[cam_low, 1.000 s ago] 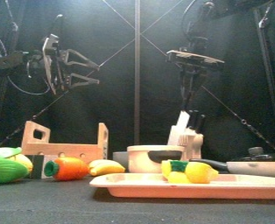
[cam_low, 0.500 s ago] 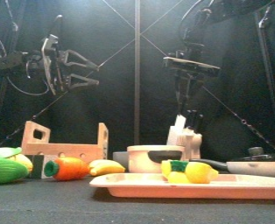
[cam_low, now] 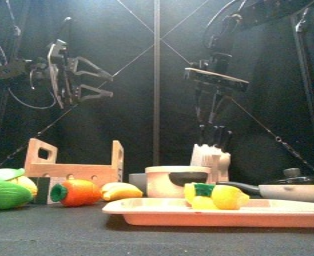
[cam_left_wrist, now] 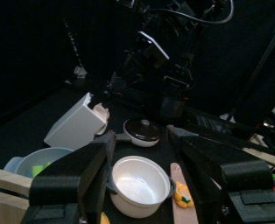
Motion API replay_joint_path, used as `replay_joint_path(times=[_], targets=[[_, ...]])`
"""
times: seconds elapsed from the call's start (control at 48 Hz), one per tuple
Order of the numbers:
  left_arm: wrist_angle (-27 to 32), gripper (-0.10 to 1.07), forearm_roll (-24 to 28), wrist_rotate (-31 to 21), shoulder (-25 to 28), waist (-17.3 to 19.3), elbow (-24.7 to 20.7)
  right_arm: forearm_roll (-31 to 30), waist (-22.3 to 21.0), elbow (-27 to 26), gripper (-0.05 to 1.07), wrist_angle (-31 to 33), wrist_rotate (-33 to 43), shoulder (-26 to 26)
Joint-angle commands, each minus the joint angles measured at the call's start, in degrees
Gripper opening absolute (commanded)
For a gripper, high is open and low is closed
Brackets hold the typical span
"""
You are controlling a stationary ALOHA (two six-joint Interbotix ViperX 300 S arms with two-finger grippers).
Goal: Place cleaver back in holder
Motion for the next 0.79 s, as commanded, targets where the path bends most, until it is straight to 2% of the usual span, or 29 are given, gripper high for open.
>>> replay_joint_path(times=[0.0,0.583,0.771], targets=[[-0.2,0.87,0.0,0.1,-0.1,0.2,-0.5,-0.1,-0.2,-0.8,0.73,-0.3,0.0,-1.1],[-0.2,0.87,0.0,0.2,-0.1,0.1,-0.3,0.2,3.0,0.8,0.72,-0.6,-0.5,-4.5],[-0.2,0.87,0.0,0.2,-0.1,0.0,-0.2,0.6,4.6,2.4,0.72,-1.2,-0.6,-7.3]])
